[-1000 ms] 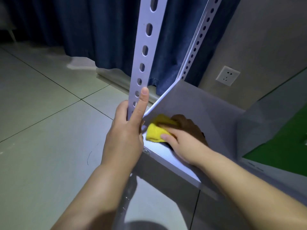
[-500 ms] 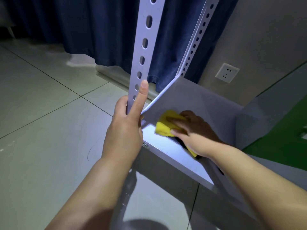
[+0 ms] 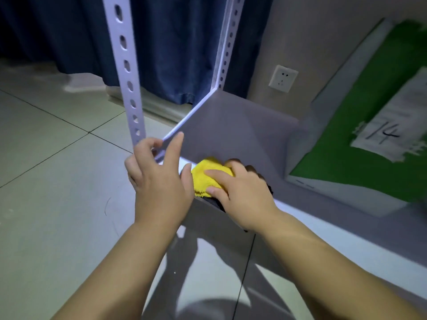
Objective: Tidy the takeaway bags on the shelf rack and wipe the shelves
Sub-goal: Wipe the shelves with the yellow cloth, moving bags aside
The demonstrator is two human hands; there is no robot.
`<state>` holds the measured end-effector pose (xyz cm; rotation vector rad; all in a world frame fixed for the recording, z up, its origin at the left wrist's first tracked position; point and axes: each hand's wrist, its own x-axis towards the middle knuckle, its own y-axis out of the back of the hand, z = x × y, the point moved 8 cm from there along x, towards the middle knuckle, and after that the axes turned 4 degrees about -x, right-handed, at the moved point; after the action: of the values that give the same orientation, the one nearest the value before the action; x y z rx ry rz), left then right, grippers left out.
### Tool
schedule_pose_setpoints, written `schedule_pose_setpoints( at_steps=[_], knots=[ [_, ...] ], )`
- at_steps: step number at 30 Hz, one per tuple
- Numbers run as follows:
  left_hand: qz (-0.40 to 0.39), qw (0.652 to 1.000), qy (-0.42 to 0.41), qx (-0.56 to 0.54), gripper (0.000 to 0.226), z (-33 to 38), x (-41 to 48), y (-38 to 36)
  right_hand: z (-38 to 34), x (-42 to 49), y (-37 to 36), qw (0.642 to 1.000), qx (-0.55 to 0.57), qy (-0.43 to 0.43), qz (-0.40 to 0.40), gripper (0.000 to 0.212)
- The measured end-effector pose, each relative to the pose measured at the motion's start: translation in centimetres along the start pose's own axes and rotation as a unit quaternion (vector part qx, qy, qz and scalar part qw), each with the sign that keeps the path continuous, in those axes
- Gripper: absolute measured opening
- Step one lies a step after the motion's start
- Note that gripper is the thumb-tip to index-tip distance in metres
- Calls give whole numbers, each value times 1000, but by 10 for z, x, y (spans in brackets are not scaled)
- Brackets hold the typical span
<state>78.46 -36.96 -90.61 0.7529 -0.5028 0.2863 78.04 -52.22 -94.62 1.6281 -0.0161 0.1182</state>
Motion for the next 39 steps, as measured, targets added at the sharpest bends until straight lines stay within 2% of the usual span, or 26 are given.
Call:
schedule_pose_setpoints(
  at_steps=[4,8,13,17,24,28,32,36,39],
  knots=[
    [-56,997,-42,-34,31,25,-14,-16,34,-42,7,1000,14,-11,-7,40],
    [-145,986,-75,-36,21,57,-35,-41,83,-91,15,998,14,-60,-9,40],
    [-234,965,-118,-5,21,101,-63,-71,147,-155,25,991,7,-132,-21,40],
    [-286,946,-149,-24,22,146,-87,-90,188,-201,34,981,24,-191,-13,40],
    [-379,910,-135,-97,30,223,-128,-120,231,-259,47,950,146,-275,-5,37],
    [-448,869,-128,-168,32,261,-155,-133,246,-298,66,931,213,-294,43,36],
    [-518,804,-170,-238,47,299,-181,-138,256,-326,90,901,307,-289,102,23],
    [-570,758,-190,-253,47,332,-192,-133,263,-339,115,878,377,-277,99,18],
    [-606,732,-163,-265,39,357,-188,-115,262,-347,142,862,417,-277,84,20]
  ],
)
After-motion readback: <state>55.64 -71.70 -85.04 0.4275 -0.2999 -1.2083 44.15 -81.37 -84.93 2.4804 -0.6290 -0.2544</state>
